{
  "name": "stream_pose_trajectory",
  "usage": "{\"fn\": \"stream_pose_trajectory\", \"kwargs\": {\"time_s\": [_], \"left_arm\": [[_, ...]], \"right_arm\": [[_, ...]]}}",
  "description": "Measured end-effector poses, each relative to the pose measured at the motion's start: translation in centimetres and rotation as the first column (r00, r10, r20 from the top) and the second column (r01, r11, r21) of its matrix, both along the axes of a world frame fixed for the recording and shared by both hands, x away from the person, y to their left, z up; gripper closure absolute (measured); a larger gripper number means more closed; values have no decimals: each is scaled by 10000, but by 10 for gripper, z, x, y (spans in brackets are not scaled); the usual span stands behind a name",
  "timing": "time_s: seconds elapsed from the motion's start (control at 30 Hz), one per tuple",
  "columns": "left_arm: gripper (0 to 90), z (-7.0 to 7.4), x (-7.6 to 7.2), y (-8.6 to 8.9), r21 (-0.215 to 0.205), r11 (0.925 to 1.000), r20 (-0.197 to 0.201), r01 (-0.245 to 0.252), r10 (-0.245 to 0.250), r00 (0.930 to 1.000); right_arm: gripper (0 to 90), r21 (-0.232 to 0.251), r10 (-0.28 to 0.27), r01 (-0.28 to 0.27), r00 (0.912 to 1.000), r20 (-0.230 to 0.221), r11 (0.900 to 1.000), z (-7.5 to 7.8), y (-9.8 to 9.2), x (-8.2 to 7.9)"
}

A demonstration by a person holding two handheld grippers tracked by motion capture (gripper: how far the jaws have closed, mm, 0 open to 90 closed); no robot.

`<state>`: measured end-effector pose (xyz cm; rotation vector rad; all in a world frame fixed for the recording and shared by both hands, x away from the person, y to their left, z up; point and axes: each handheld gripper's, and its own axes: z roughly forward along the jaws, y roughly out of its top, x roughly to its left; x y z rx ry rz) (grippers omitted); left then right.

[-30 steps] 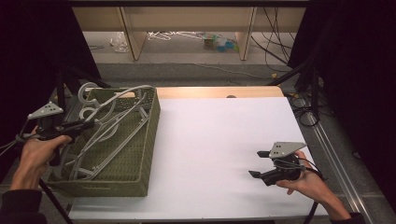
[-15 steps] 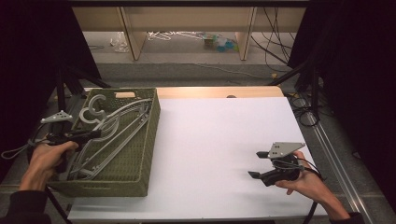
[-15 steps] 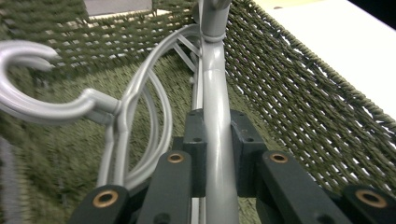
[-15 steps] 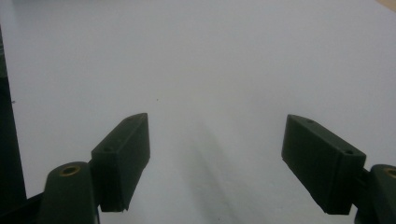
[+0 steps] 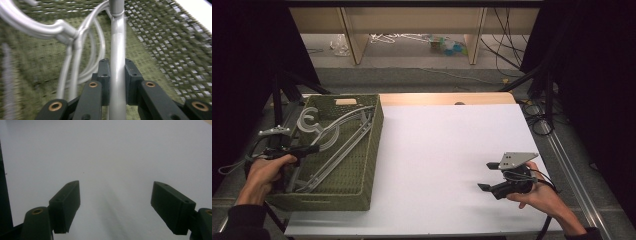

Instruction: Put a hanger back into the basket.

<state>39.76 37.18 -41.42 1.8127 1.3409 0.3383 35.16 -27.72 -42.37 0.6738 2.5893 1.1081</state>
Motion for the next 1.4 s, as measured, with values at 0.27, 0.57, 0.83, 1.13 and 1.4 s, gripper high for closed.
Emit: {"fn": "stream_pose_trajectory", "kwargs": {"time_s": [0.27,0.57,0.83,1.13,1.4], "left_arm": [[727,-2,2,1,692,9975,-212,-126,141,9997],[669,-5,4,1,1918,9807,-409,-367,453,9981],[604,-5,2,1,2362,9701,-397,-560,672,9969],[468,4,-5,0,2095,9702,330,-1219,1176,9925],[407,22,-13,-11,2331,9646,973,-1235,1033,9899]], "right_arm": [[243,61,-46,45,10000,19,10000,2,-1,0],[243,40,-65,64,10000,51,10000,1,-1,0],[243,58,-75,75,10000,28,10000,1,-1,0],[242,89,-62,62,10000,18,9999,1,-1,1],[243,69,-89,88,10000,28,9999,1,-1,0]]}}
